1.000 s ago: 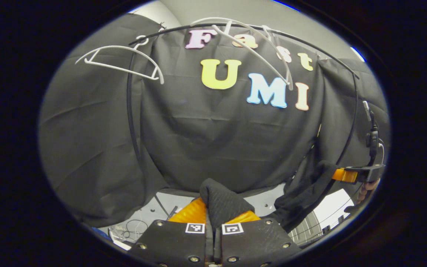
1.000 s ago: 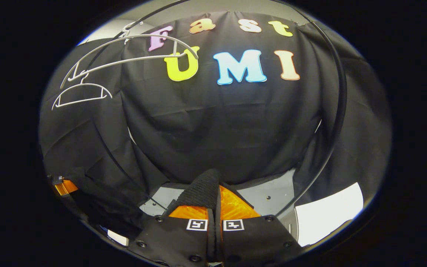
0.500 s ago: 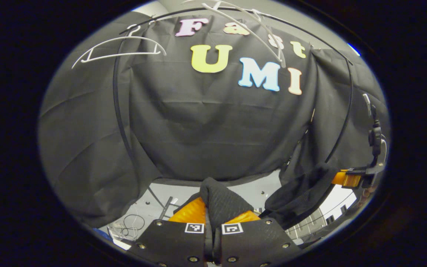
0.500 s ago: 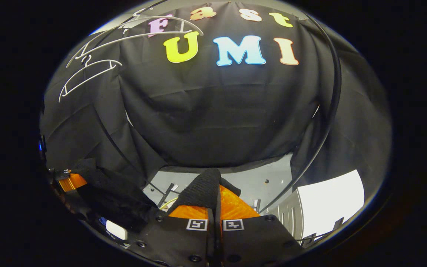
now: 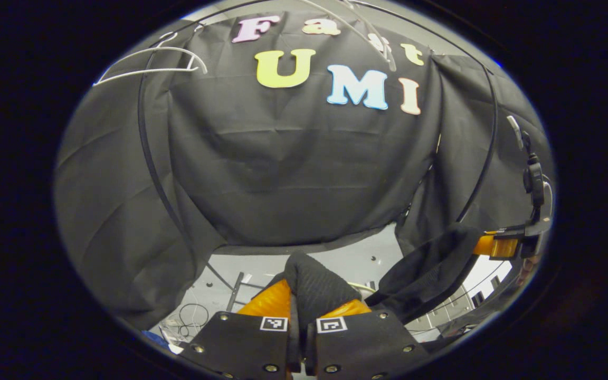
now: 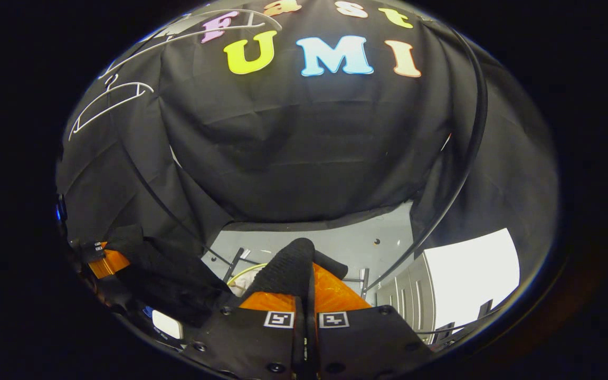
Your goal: Grasp the clothes on the hanger with both hands and then place them into the laundry hamper below.
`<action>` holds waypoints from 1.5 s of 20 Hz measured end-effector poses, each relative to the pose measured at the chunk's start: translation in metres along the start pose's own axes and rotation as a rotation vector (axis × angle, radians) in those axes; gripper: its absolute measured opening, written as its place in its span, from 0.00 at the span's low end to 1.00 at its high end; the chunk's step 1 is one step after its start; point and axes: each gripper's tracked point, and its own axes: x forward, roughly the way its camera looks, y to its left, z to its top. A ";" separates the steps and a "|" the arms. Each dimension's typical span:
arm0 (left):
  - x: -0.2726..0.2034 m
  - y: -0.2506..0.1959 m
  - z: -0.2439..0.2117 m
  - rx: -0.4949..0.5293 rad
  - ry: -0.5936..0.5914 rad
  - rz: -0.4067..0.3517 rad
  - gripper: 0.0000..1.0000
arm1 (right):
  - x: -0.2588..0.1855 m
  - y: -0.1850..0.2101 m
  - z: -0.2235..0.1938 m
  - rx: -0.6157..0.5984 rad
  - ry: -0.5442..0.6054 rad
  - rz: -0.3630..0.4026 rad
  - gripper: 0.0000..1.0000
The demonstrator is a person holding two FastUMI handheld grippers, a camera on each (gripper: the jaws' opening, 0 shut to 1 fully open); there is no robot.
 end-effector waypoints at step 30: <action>-0.071 -0.002 -0.006 -0.105 0.080 0.216 0.93 | -0.049 -0.038 0.018 -0.027 -0.038 0.039 0.99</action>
